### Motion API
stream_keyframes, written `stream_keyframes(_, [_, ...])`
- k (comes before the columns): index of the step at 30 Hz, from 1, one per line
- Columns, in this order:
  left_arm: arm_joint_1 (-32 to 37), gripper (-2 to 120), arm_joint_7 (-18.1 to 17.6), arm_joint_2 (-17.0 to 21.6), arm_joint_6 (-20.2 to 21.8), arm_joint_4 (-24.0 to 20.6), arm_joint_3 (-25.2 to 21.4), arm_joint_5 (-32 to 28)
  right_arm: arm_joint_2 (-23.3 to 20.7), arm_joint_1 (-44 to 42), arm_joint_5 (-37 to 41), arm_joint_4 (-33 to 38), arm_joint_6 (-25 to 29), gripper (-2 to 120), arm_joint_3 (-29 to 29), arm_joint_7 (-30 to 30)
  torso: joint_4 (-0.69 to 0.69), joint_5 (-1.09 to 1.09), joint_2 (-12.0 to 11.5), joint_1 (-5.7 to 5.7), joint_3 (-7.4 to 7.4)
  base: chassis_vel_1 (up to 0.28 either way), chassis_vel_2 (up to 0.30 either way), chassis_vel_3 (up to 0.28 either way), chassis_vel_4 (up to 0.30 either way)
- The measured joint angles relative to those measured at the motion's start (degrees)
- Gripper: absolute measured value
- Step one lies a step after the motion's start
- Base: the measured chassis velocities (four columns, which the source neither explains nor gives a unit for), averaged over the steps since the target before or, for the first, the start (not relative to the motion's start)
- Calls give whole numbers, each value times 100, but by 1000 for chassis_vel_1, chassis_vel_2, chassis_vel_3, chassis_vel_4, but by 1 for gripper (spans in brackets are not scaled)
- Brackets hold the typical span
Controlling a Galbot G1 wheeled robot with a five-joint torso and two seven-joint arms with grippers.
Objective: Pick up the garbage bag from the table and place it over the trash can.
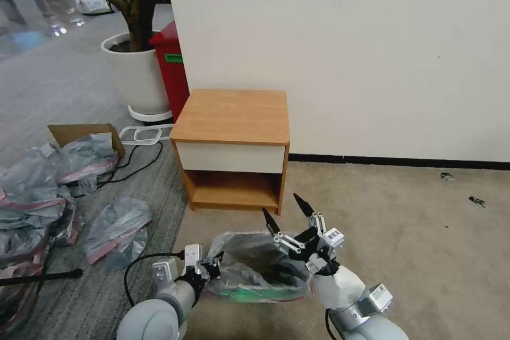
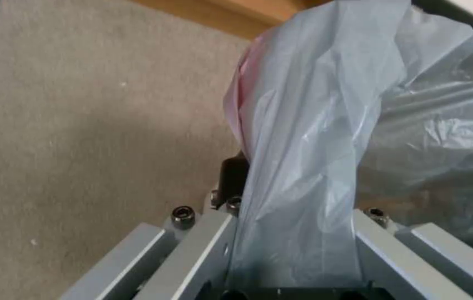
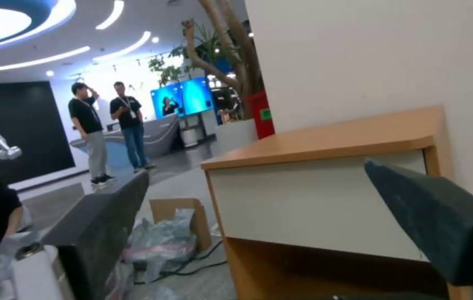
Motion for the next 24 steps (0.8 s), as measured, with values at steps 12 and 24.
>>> stream_keyframes(12, [-15,33,127,23,5,45,52,187,14,19,-4,-145,48,100,-12,-249,0,0,0,0,0,0,0,0,0])
stream_keyframes(24, [-12,74,303,34,-220,-66,63,717,19,35,-44,-230,86,100,-75,-389,-1,0,0,0,0,0,0,0,0])
